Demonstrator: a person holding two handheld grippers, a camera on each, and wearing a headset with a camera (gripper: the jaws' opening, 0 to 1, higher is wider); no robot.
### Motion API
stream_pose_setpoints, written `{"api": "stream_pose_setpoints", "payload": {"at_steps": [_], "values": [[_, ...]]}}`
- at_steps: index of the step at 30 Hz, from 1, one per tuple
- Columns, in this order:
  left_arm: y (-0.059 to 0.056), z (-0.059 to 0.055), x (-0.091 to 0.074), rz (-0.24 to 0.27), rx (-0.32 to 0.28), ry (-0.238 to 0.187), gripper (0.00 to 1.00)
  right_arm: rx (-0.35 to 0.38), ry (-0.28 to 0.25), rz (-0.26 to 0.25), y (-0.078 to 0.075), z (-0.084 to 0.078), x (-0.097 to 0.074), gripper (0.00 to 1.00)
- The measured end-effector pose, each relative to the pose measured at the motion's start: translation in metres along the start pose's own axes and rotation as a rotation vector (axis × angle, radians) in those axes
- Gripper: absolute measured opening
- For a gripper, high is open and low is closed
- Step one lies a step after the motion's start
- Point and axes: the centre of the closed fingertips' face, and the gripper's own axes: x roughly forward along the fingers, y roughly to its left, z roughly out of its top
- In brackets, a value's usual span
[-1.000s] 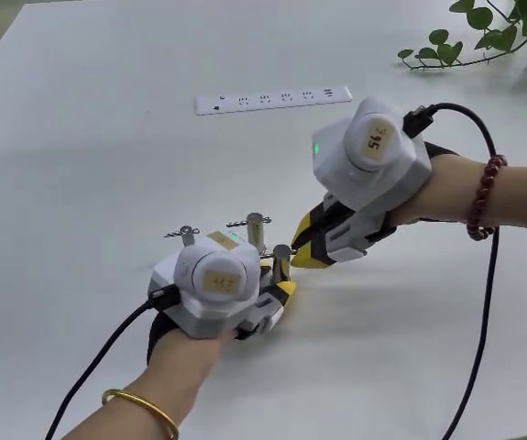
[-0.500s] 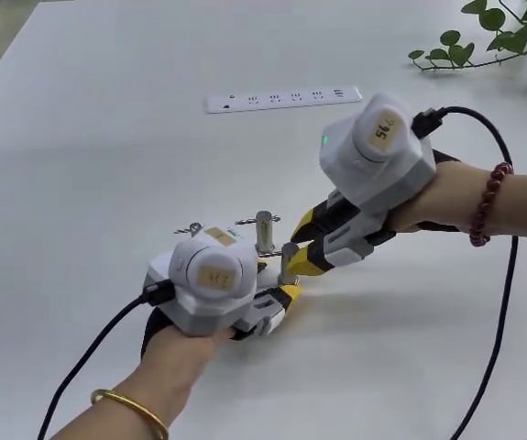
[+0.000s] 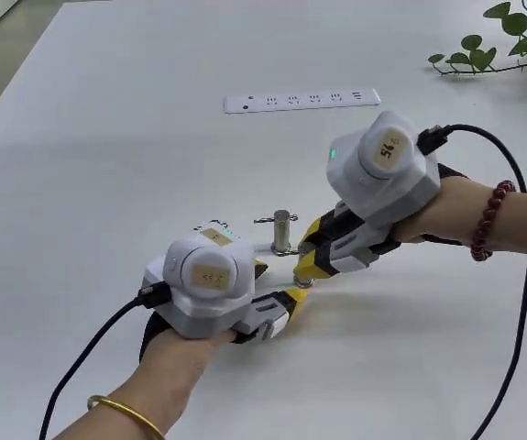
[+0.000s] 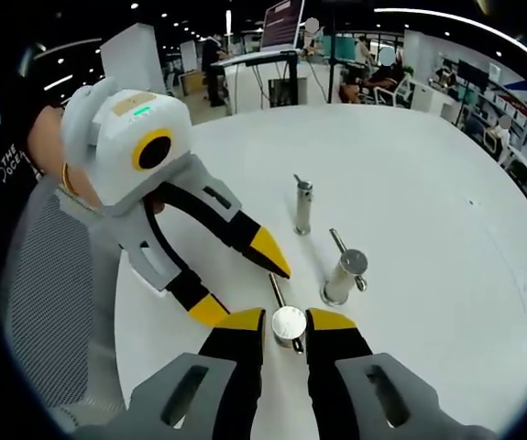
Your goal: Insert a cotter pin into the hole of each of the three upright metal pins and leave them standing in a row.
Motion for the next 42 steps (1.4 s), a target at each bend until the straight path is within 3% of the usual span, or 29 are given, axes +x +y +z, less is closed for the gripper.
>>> {"api": "stream_pose_setpoints", "payload": {"at_steps": [10,18,24,33,42], "values": [[0.004,0.004,-0.017,0.019,-0.011,-0.007,0.42,-0.005,-0.008,0.006,0.0,0.001,-0.001,0.09],[0.01,0.01,-0.03,0.048,-0.041,-0.046,0.49,-0.01,-0.02,0.011,-0.002,0.0,-0.001,0.09],[0.015,0.018,-0.042,0.08,-0.023,-0.074,0.53,-0.031,-0.002,0.032,-0.001,-0.003,-0.003,0.09],[0.033,0.021,-0.064,0.126,-0.019,-0.096,0.58,-0.037,0.004,0.007,-0.012,-0.004,-0.012,0.08],[0.047,0.022,-0.072,0.156,-0.046,-0.112,0.67,-0.046,0.019,-0.026,-0.029,-0.009,-0.02,0.08]]}}
